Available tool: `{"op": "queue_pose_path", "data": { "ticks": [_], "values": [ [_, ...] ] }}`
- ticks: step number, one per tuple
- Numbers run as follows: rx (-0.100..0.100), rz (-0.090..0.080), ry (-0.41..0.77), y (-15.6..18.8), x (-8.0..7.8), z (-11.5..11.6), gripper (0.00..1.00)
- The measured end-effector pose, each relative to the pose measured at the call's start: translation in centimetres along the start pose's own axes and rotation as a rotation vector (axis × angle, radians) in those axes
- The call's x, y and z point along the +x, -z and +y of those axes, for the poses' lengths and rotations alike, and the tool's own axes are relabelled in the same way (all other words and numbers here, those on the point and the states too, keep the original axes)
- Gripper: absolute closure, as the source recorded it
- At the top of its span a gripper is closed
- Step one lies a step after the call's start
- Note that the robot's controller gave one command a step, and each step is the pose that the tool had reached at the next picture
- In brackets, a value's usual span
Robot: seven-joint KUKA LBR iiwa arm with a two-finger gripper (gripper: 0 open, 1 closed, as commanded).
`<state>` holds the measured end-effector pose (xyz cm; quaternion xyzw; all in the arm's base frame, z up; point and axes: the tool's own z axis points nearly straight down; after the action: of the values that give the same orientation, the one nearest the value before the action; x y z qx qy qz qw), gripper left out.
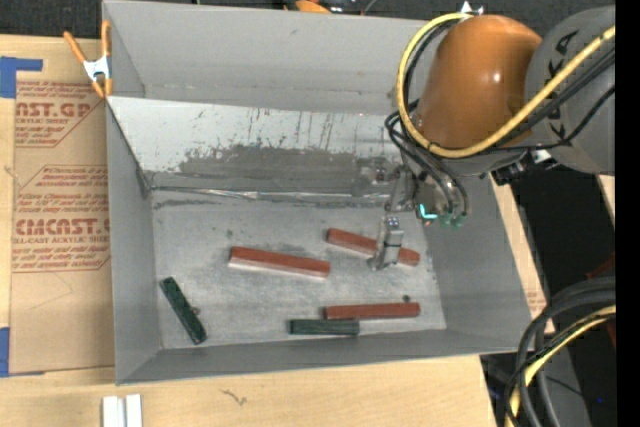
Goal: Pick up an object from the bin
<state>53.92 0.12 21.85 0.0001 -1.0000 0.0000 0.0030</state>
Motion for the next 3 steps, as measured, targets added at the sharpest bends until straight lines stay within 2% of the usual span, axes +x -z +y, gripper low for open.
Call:
{"op": "queue_pose_path", "data": {
  "ticks": [1, 2, 3],
  "values": [
    [0.000, 0.000, 0.028, -13.9, -1.2, 0.1, 0.00],
    [-0.003, -0.006, -0.078, -14.9, -1.6, 6.0, 0.00],
    [-0.002, -0.004, -0.020, -14.9, 1.8, 9.8, 0.00]
  ]
}}
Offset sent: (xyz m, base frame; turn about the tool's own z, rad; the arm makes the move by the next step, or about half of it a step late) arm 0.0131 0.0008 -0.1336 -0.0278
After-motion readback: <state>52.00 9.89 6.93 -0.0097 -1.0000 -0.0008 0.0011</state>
